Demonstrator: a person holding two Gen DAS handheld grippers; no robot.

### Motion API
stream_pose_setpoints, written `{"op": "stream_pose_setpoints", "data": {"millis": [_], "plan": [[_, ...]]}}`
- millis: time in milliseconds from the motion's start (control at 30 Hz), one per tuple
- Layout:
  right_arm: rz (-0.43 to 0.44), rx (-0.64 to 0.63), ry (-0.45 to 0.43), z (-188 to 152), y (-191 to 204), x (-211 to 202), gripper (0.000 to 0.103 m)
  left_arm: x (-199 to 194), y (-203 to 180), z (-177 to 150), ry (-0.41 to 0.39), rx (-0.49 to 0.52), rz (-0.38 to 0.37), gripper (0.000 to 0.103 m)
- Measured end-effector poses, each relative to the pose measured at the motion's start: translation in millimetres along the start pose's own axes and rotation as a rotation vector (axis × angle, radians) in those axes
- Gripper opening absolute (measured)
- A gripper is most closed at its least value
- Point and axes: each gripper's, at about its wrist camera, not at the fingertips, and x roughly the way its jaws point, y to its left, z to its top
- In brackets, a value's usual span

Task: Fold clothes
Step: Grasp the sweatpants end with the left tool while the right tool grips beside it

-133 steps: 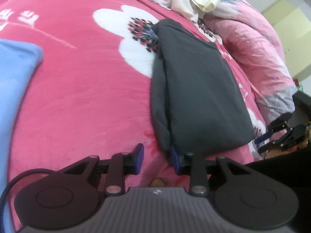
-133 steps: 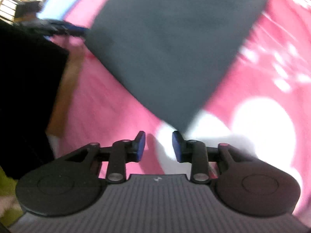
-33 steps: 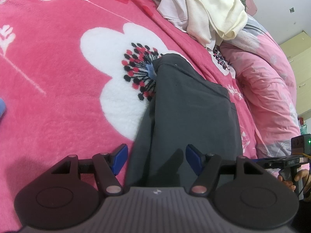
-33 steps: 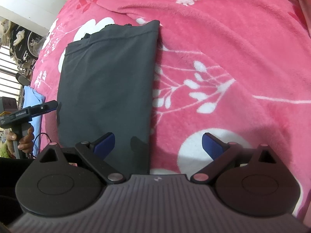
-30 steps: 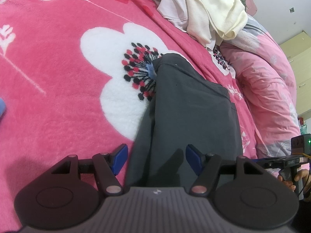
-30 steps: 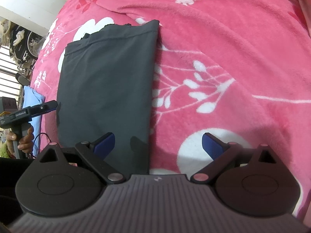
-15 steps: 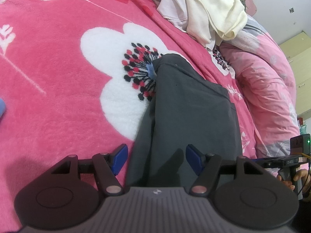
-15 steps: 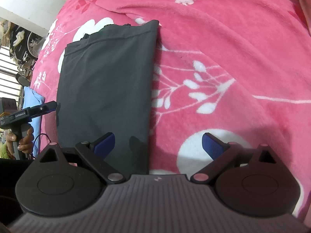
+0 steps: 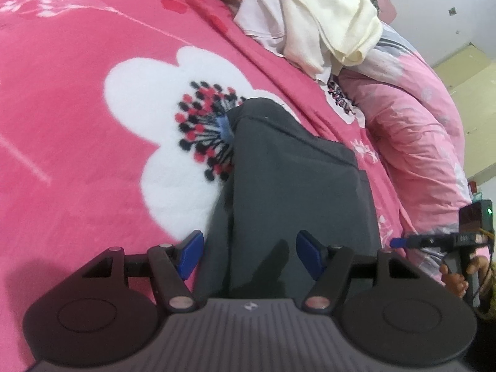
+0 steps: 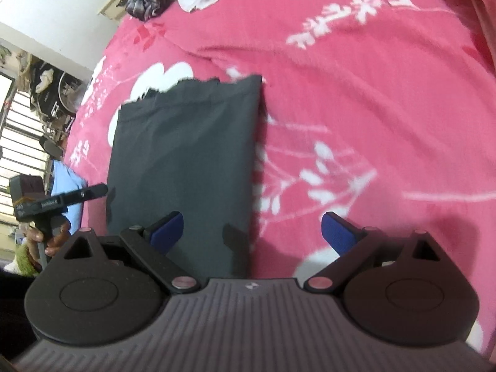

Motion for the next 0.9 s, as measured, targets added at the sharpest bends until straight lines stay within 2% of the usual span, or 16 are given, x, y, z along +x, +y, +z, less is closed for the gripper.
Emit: {"op": "stream_pose_setpoints", "data": {"millis": [167, 333, 433, 700, 833, 900], "plan": [[0.031, 0.031, 0.023, 23, -13, 25, 0.094, 13, 3, 11, 0.003, 0.037, -0.053, 0.067], [0.128, 0.075, 0.006, 40, -22, 39, 0.094, 27, 14, 23, -0.008, 0.009, -0.139, 0.067], [0.196, 0.082, -0.017, 48, -24, 44, 0.094, 38, 22, 33, -0.022, -0.022, -0.188, 0.066], [0.37, 0.131, -0.123, 66, -24, 66, 0.094, 57, 17, 57, -0.045, 0.004, -0.242, 0.065], [0.451, 0.096, -0.073, 66, -21, 70, 0.094, 50, 20, 44, -0.007, 0.008, -0.299, 0.063], [0.48, 0.088, -0.046, 65, -19, 73, 0.094, 51, 19, 40, -0.001, 0.029, -0.297, 0.063]]}}
